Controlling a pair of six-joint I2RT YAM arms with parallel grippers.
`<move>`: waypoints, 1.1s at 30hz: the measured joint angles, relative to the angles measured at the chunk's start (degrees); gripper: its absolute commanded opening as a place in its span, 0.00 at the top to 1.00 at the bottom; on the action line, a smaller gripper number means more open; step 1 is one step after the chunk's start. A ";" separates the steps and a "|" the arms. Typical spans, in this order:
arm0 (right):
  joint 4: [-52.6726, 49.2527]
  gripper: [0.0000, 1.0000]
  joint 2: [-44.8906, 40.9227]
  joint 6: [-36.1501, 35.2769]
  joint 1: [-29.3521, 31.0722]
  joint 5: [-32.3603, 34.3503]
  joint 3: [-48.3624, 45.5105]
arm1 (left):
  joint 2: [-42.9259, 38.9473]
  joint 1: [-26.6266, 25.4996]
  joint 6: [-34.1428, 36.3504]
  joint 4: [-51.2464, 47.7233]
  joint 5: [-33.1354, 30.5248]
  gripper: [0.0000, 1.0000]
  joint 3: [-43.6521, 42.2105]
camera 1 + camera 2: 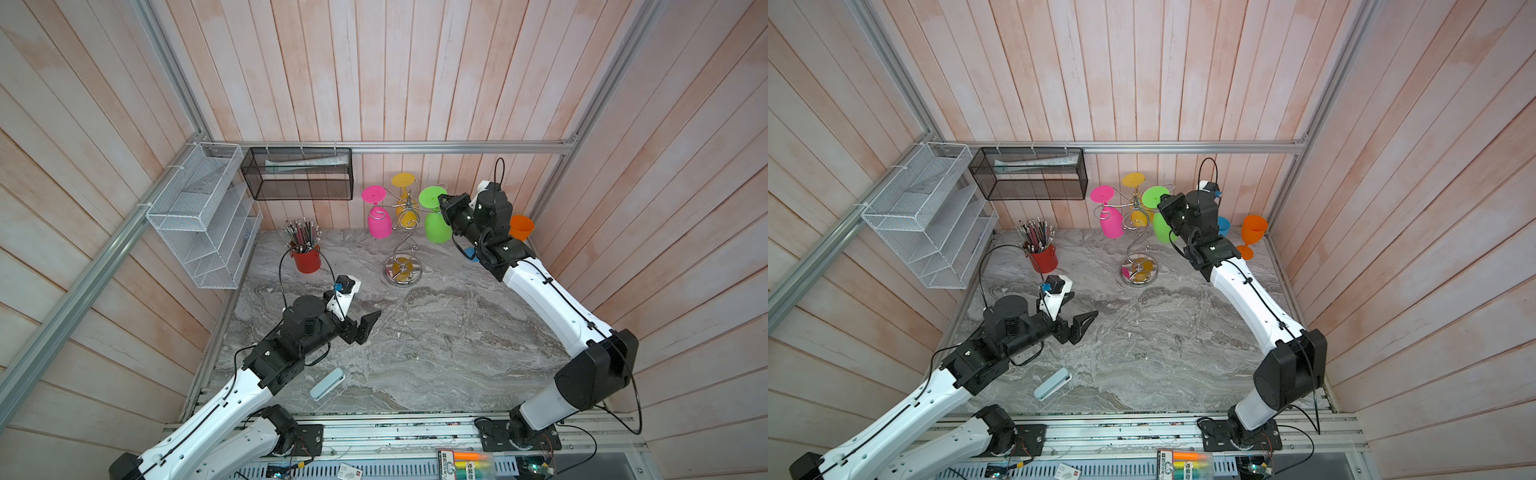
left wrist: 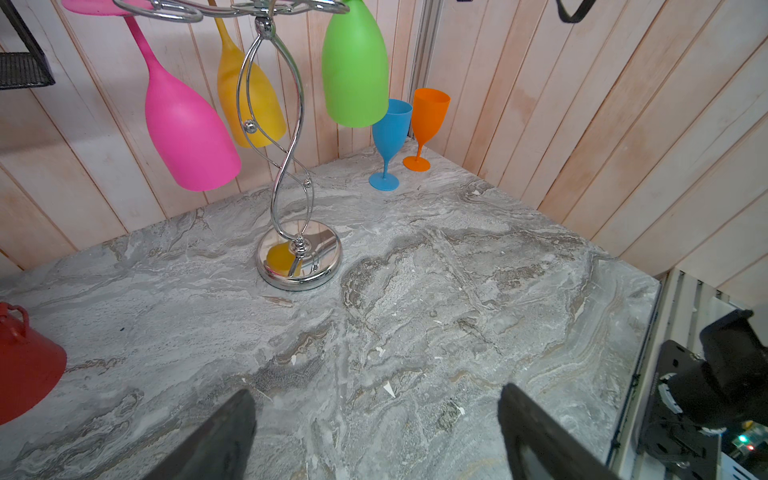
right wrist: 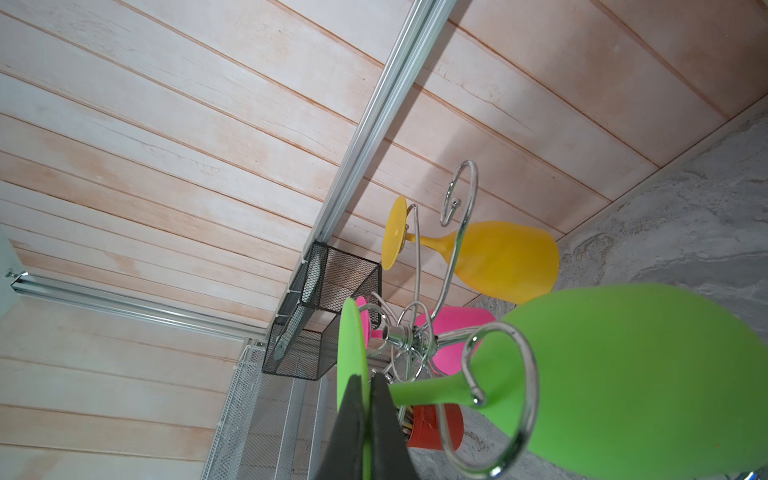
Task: Take the wine glass off the wine glass rack
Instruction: 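Carry the green glass with the right gripper toward the table centre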
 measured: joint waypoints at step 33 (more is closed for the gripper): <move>4.96 1.00 -4.70 2.01 -8.87 4.33 -7.61 | 0.44 0.00 0.02 0.00 -1.03 0.07 0.00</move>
